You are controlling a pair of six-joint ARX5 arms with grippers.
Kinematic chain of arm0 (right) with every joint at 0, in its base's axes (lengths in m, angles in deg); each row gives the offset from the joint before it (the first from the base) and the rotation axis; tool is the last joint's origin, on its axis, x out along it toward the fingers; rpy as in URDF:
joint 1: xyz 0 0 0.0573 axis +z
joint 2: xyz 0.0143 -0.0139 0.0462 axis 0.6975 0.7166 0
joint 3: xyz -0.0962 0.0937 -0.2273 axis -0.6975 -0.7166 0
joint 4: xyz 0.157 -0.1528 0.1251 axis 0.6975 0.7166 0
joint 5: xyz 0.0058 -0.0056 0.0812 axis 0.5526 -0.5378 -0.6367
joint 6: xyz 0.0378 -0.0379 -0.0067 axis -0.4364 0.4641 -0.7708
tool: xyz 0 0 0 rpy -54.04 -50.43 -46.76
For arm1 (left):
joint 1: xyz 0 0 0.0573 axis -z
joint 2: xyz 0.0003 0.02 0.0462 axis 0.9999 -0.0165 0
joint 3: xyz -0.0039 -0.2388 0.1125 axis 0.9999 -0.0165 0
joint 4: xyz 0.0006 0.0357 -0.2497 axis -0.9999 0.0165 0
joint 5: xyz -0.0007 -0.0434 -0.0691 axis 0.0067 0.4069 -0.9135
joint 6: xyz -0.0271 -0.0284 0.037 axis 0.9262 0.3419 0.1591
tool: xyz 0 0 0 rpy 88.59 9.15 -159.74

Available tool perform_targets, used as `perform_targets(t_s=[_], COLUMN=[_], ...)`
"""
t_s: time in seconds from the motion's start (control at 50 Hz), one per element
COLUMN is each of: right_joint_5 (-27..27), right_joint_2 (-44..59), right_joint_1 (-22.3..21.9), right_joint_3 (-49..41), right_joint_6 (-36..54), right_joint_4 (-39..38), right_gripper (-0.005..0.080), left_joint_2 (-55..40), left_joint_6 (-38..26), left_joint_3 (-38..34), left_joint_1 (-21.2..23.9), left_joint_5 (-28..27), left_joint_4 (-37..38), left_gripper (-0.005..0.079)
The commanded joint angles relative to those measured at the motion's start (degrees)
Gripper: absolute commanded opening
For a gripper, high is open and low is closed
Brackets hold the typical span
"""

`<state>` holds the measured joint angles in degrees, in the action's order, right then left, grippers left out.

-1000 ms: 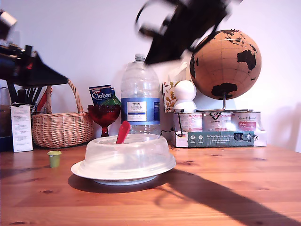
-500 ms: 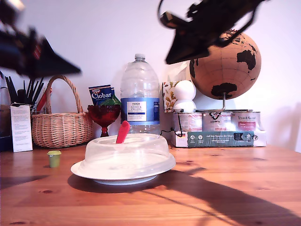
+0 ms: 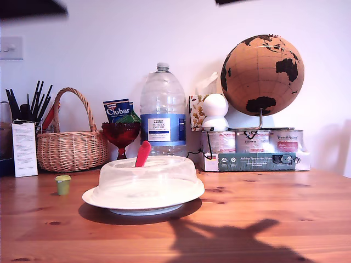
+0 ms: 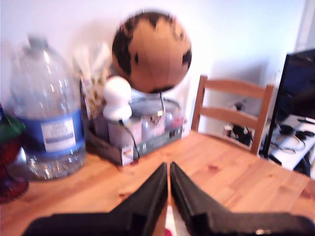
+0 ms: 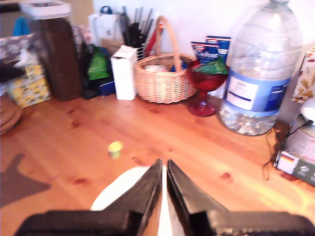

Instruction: Lift the plastic dome with your right arm while removing the green coffee capsule from the plate using your left arm.

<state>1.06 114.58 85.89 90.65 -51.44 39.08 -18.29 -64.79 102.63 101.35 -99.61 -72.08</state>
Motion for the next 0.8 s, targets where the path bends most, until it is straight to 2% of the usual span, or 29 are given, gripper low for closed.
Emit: perform_targets(t_s=[0.0,0.1,0.34,0.78], right_joint_5=[3.02,6.47,9.97,9.68], right_joint_2=[-0.70,-1.99,-5.66,-8.57], right_joint_1=[1.51,3.02,6.34,7.34], right_joint_3=[-1.07,-1.09,-1.11,-1.07], right_joint_6=[-0.02,0.20,0.81,-0.07], right_joint_4=[0.96,2.45,5.86,2.51], right_gripper=[-0.0012,-0.0012,-0.0012,-0.0012], left_joint_2=[0.28,0.90,0.85,0.85], left_joint_6=[0.20,0.20,0.87,0.83], left_joint_3=[-1.01,-1.01,-1.01,-1.01], left_joint_1=[0.63,1.36,2.36,2.36], left_joint_5=[0.68,0.68,0.07,0.11], left_joint_4=[1.36,2.86,8.85,19.28], left_gripper=[-0.0023,-0.0023,-0.0023,-0.0023])
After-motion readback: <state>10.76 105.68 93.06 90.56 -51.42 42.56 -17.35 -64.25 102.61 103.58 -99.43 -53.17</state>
